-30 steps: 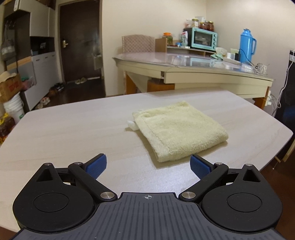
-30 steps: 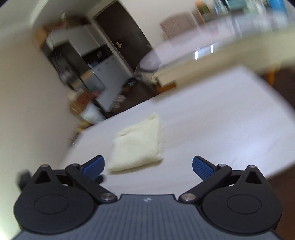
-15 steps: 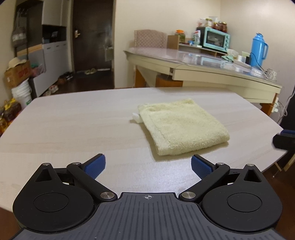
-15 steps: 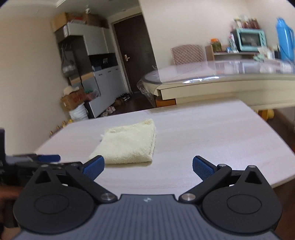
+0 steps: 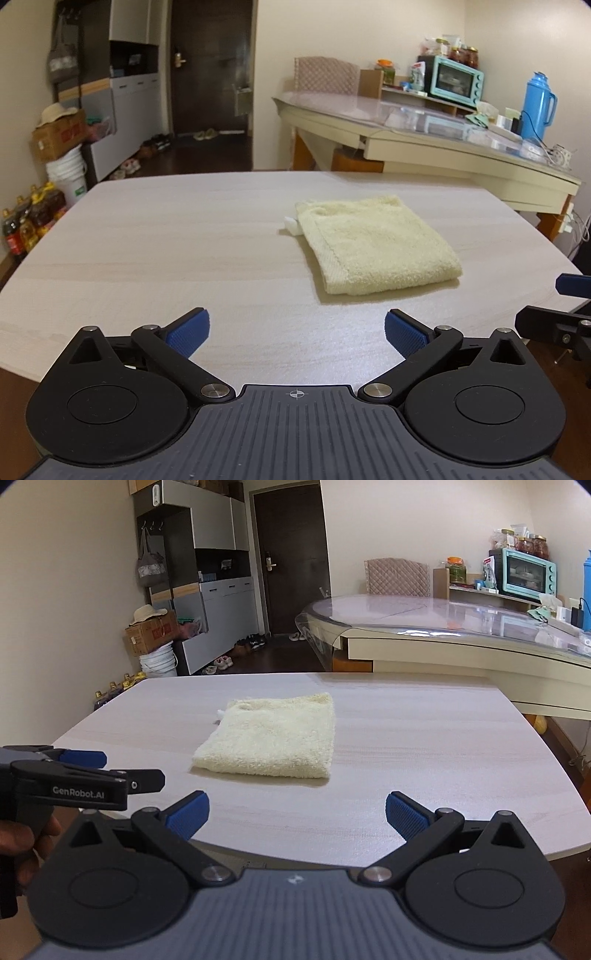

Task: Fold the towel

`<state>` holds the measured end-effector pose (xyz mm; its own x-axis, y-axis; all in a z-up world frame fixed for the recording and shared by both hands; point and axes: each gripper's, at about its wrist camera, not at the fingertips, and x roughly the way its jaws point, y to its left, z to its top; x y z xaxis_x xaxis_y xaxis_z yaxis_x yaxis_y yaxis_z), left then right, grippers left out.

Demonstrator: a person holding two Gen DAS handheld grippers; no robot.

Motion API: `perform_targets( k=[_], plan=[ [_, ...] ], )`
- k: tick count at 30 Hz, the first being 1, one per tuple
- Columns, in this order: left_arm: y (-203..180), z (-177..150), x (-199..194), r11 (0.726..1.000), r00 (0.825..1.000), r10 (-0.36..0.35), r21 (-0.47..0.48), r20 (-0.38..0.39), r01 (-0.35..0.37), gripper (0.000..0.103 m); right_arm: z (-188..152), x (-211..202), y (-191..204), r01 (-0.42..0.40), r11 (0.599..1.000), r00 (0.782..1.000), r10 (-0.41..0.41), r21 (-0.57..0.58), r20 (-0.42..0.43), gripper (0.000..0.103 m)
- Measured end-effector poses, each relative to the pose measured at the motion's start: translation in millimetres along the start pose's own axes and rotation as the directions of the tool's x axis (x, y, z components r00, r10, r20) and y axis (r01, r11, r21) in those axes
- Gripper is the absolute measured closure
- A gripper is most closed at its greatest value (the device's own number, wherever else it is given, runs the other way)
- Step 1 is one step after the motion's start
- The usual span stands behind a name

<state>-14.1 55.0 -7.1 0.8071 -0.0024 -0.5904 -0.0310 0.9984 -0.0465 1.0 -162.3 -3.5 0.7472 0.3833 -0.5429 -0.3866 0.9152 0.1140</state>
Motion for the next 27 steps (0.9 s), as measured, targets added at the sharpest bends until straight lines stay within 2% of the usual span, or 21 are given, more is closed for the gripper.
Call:
perform_targets(
  k=[15,27],
  plan=[
    [-3.8,-0.8,-4.9,1.0,1.0,-0.006,-0.009,0.002,0.006,0.0,3.8,3.9,0.7,-0.006,1.0,0.999,0.005,-0.003,-0.041,0.0],
    [-4.5,-3.2,-3.9,0.999,1.0,-0.03,-0.03,0.001,0.03,0.0,13.0,12.7,0.5,0.023,0.999,0.996,-0.025,-0.031,-0.081,0.0]
  ],
)
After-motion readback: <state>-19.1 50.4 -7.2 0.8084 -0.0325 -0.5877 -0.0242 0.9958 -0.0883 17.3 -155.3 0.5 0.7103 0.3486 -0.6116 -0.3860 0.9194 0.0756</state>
